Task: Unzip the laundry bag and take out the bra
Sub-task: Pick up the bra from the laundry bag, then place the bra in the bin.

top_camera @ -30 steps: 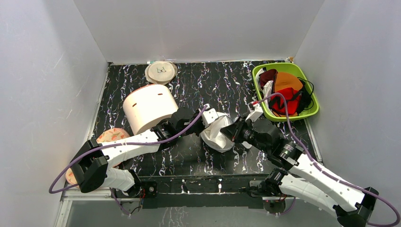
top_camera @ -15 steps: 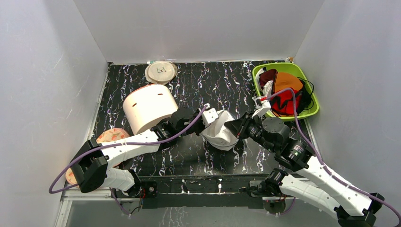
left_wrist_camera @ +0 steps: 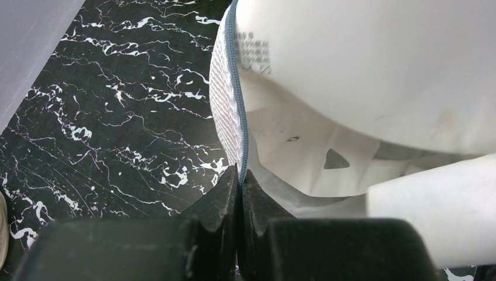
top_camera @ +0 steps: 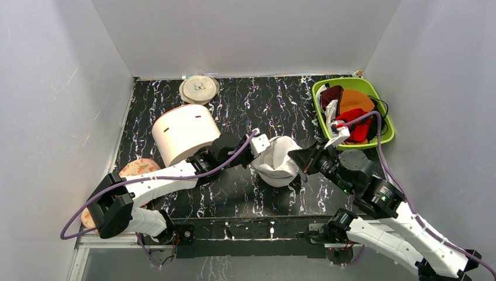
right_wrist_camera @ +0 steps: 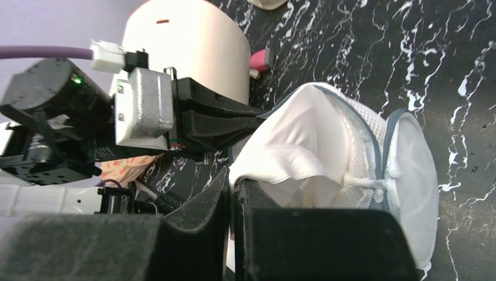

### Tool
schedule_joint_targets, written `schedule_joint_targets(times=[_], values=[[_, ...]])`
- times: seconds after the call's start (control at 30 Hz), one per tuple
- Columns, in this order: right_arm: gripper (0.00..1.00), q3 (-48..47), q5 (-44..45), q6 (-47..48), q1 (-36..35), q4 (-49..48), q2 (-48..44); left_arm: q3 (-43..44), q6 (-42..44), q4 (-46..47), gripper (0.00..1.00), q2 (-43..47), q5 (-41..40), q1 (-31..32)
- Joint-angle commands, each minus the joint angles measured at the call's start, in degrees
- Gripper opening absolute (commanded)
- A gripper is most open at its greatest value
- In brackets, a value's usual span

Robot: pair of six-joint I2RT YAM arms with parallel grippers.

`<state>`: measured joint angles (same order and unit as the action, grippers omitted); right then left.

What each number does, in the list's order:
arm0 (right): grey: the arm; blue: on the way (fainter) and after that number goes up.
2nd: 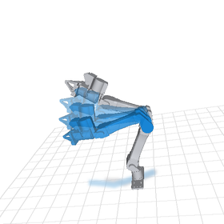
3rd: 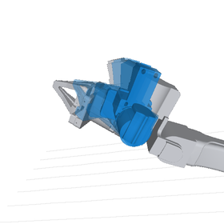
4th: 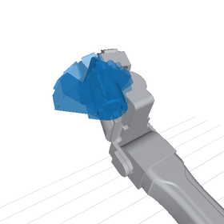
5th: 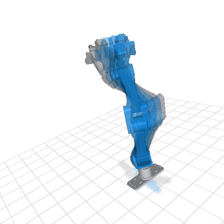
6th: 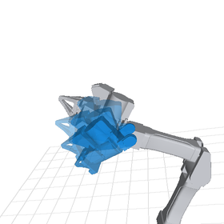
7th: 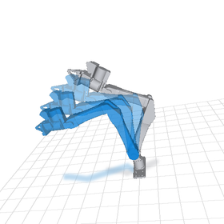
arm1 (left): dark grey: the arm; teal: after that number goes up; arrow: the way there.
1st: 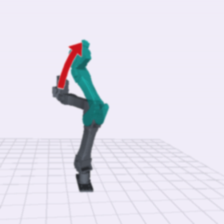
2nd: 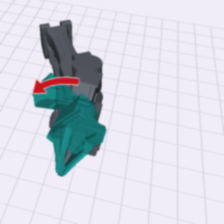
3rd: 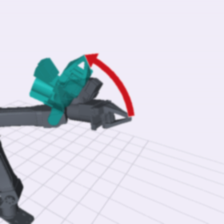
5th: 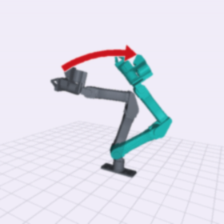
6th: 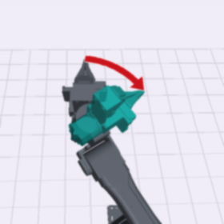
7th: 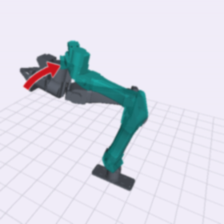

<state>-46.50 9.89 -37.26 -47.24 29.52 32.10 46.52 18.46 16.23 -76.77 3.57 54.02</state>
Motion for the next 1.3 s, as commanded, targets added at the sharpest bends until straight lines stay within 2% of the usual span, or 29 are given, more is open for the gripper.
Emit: schedule_joint_targets(times=[0.0, 1.0, 1.17, 1.27], values=[[0.0, -4.78, 3.82, 2.45, -0.04, -2.44, -2.11, 2.12, 0.39, -0.23, 0.0, 0.74, -0.37, 0.29], [0.0, -19.6, 15.49, 13.96, -0.04, 1.78, -2.81, 2.38, 0.88, -0.56, 0.0, 0.35, -0.6, 0.64], [0.0, -15.94, 17.61, 11.39, 0.0, 1.51, -3.94, 2.75, 0.86, -1.03, 0.0, -0.11, -0.67, 0.59], [0.0, -9.47, 17.01, 6.37, -0.04, 0.57, -4.84, 2.72, 0.88, -1.08, 0.06, -0.05, -0.76, 0.67]])
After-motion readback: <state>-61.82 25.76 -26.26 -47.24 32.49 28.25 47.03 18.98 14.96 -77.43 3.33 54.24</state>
